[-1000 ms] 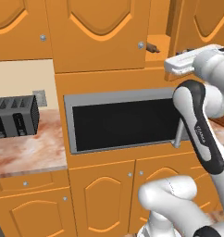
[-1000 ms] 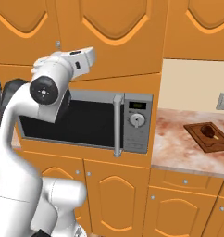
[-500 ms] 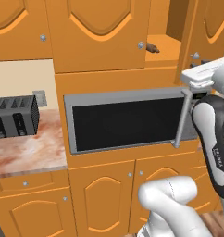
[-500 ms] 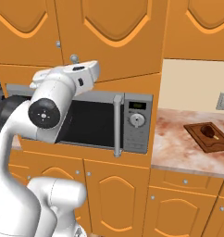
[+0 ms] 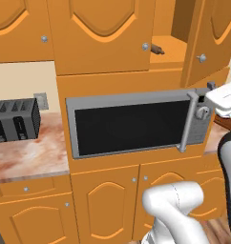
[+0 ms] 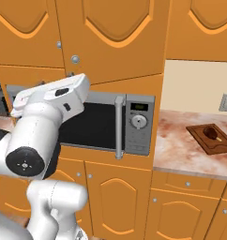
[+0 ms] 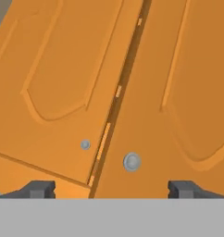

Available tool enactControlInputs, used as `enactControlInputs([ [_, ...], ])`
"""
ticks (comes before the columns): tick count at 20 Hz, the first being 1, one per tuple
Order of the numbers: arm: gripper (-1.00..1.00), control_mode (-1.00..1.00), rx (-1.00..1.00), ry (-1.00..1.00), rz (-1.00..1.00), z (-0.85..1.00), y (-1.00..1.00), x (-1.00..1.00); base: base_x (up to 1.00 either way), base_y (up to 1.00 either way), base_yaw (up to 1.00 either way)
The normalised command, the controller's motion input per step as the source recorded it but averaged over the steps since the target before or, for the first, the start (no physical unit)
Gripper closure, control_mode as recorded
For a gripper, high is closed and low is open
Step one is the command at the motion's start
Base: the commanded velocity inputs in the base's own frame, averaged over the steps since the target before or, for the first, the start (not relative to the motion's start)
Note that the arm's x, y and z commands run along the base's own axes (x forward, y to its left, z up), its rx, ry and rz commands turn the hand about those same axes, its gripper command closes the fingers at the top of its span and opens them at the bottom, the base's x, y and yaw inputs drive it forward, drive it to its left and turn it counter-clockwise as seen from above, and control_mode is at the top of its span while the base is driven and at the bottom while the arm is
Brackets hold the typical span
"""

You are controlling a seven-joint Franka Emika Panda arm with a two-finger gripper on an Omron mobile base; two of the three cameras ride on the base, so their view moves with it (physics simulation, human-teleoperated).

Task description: Open the cabinet, retrieve the rolling pin, and place it next to the meat on the cutting board to prepare for tenderizing.

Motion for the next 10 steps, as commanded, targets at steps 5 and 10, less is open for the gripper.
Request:
enactControlInputs([
  [5, -1.0, -1.0, -0.19, -0.1, 0.0, 0.01, 0.62, -0.51, 0.0, 0.0, 0.0],
  [10, -1.0, -1.0, -0.28, -0.02, 0.0, 0.04, 0.91, 0.13, 0.0, 0.0, 0.0],
])
